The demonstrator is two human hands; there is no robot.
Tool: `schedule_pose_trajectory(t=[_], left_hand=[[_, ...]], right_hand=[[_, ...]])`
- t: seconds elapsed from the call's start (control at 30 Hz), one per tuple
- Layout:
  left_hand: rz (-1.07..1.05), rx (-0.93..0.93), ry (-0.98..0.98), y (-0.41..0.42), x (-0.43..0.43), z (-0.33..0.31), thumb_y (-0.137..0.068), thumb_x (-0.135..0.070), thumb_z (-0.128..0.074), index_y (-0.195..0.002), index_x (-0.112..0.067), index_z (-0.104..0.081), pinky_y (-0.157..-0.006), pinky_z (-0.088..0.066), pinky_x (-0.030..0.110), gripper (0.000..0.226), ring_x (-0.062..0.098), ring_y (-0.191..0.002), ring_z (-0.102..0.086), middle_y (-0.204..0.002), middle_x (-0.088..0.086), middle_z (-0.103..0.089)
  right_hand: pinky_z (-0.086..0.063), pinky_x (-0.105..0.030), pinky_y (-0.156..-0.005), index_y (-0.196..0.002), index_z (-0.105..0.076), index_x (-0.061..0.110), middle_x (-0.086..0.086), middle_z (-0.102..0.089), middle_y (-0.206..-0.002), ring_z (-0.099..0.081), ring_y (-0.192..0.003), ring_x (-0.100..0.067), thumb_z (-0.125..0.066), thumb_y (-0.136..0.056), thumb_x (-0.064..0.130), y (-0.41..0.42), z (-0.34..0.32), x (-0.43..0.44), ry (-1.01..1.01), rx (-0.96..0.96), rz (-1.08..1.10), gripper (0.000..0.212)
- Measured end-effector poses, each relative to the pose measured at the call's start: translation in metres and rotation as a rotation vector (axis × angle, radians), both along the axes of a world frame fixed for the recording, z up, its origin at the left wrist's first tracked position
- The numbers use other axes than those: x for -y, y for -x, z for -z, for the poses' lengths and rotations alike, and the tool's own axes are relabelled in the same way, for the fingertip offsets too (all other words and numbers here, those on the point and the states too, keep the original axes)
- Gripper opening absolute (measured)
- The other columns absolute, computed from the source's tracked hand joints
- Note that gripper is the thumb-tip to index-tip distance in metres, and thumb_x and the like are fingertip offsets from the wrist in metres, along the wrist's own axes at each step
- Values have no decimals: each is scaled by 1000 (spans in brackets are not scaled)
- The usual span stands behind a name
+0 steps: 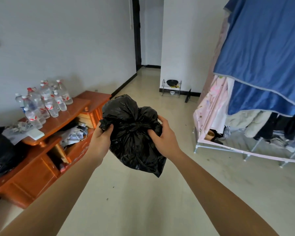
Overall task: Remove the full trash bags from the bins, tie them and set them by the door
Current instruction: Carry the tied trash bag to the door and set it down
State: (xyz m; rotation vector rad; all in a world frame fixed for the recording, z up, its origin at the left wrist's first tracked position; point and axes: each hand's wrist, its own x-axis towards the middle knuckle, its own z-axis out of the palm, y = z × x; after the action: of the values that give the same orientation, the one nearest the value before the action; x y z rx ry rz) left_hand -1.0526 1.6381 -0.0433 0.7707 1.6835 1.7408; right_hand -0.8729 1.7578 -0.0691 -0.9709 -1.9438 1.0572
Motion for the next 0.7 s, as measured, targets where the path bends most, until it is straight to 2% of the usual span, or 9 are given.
schedule_pose_trajectory(t=[0.1,0.17,0.23,0.27,0.33,0.4,0.5,0.63,0.7], left_hand=[[-7,25,-10,58,-66,11,-98,-36,-60,-116,-30,-66,-110,-43,45,20,20,-119,-63,-121,-5,-70],[-10,12,-24,95,-113,15,-102,-31,-56,-105,-34,-66,-109,-44,44,11,18,-116,-63,-115,-8,-70],[-19,17,-39,133,-158,16,-104,-29,-53,-102,-34,-65,-107,-44,40,13,14,-113,-63,-111,-11,-70],[-16,23,-42,153,-180,15,-102,-32,-54,-105,-33,-66,-108,-44,41,12,14,-113,-64,-112,-9,-71],[-16,36,-36,199,-229,13,-94,-42,-59,-113,-29,-68,-110,-43,46,25,18,-116,-65,-116,-6,-73],[-32,59,-27,239,-279,6,-94,-42,-59,-115,-26,-68,-110,-44,47,29,19,-116,-65,-115,-6,-74],[4,82,-44,280,-358,-8,-105,-29,-50,-115,-24,-66,-107,-46,41,20,18,-115,-65,-115,-5,-72],[44,142,-49,316,-466,-8,-105,-29,-50,-115,-28,-66,-109,-45,41,19,16,-116,-63,-119,-6,-70],[35,177,-44,337,-525,2,-104,-30,-51,-126,-24,-63,-112,-43,43,26,18,-120,-61,-125,-4,-67]], right_hand=[[-48,-32,-95,-148,-33,30,10,-61,-130,-59,-114,-11,-60,-93,43,53,6,-69,-32,11,-26,63],[-46,-30,-96,-147,-36,29,10,-58,-134,-57,-116,-10,-61,-94,40,92,11,-117,-56,0,-21,60],[-46,-32,-99,-146,-39,28,9,-58,-135,-56,-118,-12,-59,-96,37,136,16,-165,-63,-20,-24,55],[-46,-35,-101,-145,-40,27,8,-58,-135,-56,-120,-13,-58,-97,35,159,18,-188,-55,-27,-25,52],[-46,-39,-104,-145,-41,26,7,-58,-135,-55,-121,-15,-56,-98,33,203,19,-233,-22,-36,-17,50],[-46,-40,-104,-145,-41,28,9,-59,-133,-56,-120,-13,-56,-98,34,239,16,-278,-2,-37,-15,49],[-46,-36,-102,-144,-42,31,13,-60,-130,-57,-119,-11,-57,-97,36,278,9,-350,21,-56,20,49],[-45,-31,-100,-142,-44,31,12,-60,-129,-57,-117,-10,-57,-98,33,315,10,-450,19,-78,86,46],[-44,-28,-98,-141,-45,30,13,-60,-127,-57,-114,-9,-56,-98,31,335,18,-505,17,-90,109,44]])
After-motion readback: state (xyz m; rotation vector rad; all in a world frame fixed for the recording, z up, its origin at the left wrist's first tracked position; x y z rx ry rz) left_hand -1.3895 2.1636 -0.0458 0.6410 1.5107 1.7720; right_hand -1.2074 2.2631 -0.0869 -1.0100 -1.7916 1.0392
